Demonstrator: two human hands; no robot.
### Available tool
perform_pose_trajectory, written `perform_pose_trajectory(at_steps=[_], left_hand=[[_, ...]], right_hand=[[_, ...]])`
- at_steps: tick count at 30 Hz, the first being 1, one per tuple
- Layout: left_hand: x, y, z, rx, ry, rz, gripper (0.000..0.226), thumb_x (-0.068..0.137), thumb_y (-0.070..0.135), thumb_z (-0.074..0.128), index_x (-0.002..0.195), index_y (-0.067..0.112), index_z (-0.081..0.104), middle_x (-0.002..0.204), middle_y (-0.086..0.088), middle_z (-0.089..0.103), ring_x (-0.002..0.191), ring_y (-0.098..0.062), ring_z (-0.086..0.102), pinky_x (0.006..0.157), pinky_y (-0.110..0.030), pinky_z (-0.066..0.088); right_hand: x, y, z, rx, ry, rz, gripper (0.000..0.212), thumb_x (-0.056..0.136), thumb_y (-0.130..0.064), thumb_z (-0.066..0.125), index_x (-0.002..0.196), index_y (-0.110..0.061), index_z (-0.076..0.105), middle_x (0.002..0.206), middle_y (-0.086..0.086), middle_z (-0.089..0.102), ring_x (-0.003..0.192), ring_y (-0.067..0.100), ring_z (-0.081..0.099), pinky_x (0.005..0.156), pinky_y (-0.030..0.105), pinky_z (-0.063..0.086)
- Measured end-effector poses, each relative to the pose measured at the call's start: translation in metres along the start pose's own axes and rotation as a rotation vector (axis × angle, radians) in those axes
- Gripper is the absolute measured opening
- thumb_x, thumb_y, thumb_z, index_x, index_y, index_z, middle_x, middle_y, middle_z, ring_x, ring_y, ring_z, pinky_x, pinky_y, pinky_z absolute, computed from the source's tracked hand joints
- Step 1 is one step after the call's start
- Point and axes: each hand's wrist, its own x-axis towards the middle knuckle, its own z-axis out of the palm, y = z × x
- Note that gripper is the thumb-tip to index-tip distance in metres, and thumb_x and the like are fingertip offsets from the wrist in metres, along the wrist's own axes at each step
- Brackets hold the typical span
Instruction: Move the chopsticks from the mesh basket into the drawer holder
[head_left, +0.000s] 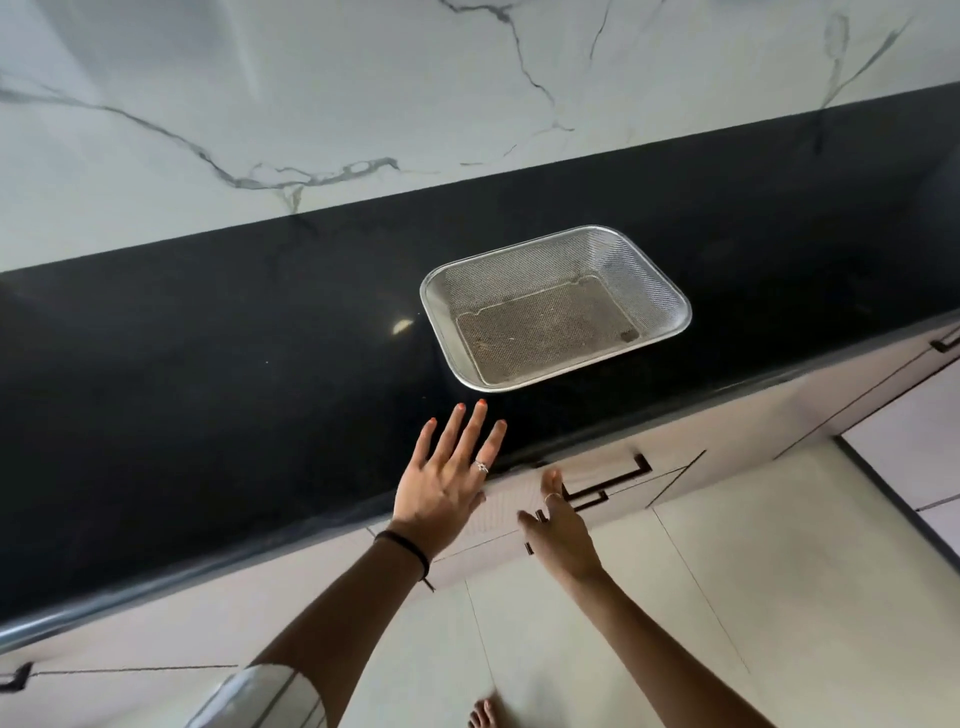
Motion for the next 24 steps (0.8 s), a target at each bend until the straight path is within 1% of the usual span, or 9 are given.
perform_pose_trajectory(at_steps=[2,4,8,11,14,17,19,21,24], left_hand=[[-0.001,0.000,0.003,0.033,0.080,0.029,0.089,0.070,0.029,0.083,0.147,0.015,0.038,0.151,-0.013,0.036,0.137,-0.032,0.037,0.105,-0.050,0.040],[-0.001,0.001,0.004,0.054,0.139,0.039,0.081,0.073,0.016,0.079,0.145,0.014,0.042,0.149,-0.014,0.039,0.135,-0.033,0.041,0.103,-0.049,0.043],[0.001,0.003,0.004,0.079,0.136,0.023,0.079,0.073,0.010,0.075,0.144,0.016,0.042,0.148,-0.012,0.042,0.133,-0.032,0.044,0.101,-0.046,0.046],[0.000,0.003,0.004,0.064,0.116,0.007,0.079,0.077,0.014,0.074,0.146,0.018,0.036,0.150,-0.011,0.038,0.135,-0.031,0.041,0.104,-0.045,0.043],[0.000,0.002,0.002,0.042,0.015,-0.014,0.079,0.091,0.025,0.062,0.153,0.019,0.013,0.159,-0.010,0.016,0.145,-0.031,0.020,0.115,-0.046,0.025],[0.001,0.000,-0.002,-0.033,-0.159,-0.011,0.078,0.099,0.054,0.035,0.151,0.024,-0.015,0.158,-0.004,-0.017,0.147,-0.028,-0.010,0.118,-0.044,-0.004],[-0.002,-0.004,-0.015,-0.103,-0.126,0.004,0.071,0.097,0.061,0.022,0.155,0.024,0.003,0.161,-0.002,-0.006,0.148,-0.024,-0.001,0.119,-0.041,0.001],[-0.005,-0.011,-0.034,-0.135,0.015,0.054,0.065,0.097,0.057,0.023,0.148,0.019,0.036,0.157,-0.002,0.026,0.143,-0.019,0.030,0.115,-0.039,0.022],[-0.005,-0.031,-0.066,-0.153,0.260,0.089,0.051,0.096,0.046,0.036,0.124,0.014,0.065,0.133,-0.002,0.060,0.120,-0.017,0.058,0.100,-0.036,0.043]], right_hand=[[0.007,0.000,0.005,0.018,0.017,0.002,0.067,0.094,-0.005,0.046,0.151,-0.010,0.011,0.161,0.002,0.000,0.146,0.011,0.012,0.118,0.027,0.018],[0.015,-0.003,0.008,0.025,0.044,0.022,0.062,0.093,-0.004,0.046,0.149,-0.006,0.020,0.160,0.006,0.010,0.138,0.014,0.031,0.111,0.028,0.026],[0.029,-0.010,0.010,-0.026,0.095,0.063,0.050,0.093,-0.008,0.049,0.141,-0.001,0.038,0.151,0.012,0.038,0.140,0.023,0.034,0.106,0.021,0.027],[0.030,-0.010,0.010,-0.085,0.111,0.062,0.046,0.093,-0.010,0.050,0.138,-0.002,0.042,0.145,0.014,0.045,0.131,0.026,0.044,0.087,0.015,0.031],[0.026,-0.013,0.003,-0.185,0.072,0.009,0.048,0.093,-0.009,0.048,0.140,-0.003,0.039,0.147,0.013,0.042,0.132,0.026,0.044,0.088,0.016,0.033],[0.015,-0.029,-0.017,-0.491,-0.153,0.043,0.046,0.094,-0.014,0.044,0.139,-0.009,0.040,0.135,0.014,0.054,0.109,0.024,0.058,0.075,0.023,0.045],[0.004,-0.042,-0.029,-0.711,-0.342,0.016,0.039,0.091,-0.020,0.046,0.129,-0.014,0.049,0.123,0.009,0.060,0.102,0.024,0.060,0.071,0.027,0.048],[-0.009,-0.061,-0.036,-0.757,-0.427,-0.098,0.030,0.087,-0.023,0.048,0.114,-0.020,0.058,0.110,0.003,0.065,0.093,0.022,0.063,0.064,0.025,0.046],[-0.027,-0.092,-0.046,-0.608,-0.391,-0.327,0.043,0.085,-0.006,0.041,0.121,-0.018,0.060,0.127,0.003,0.063,0.114,0.019,0.061,0.094,0.026,0.048]])
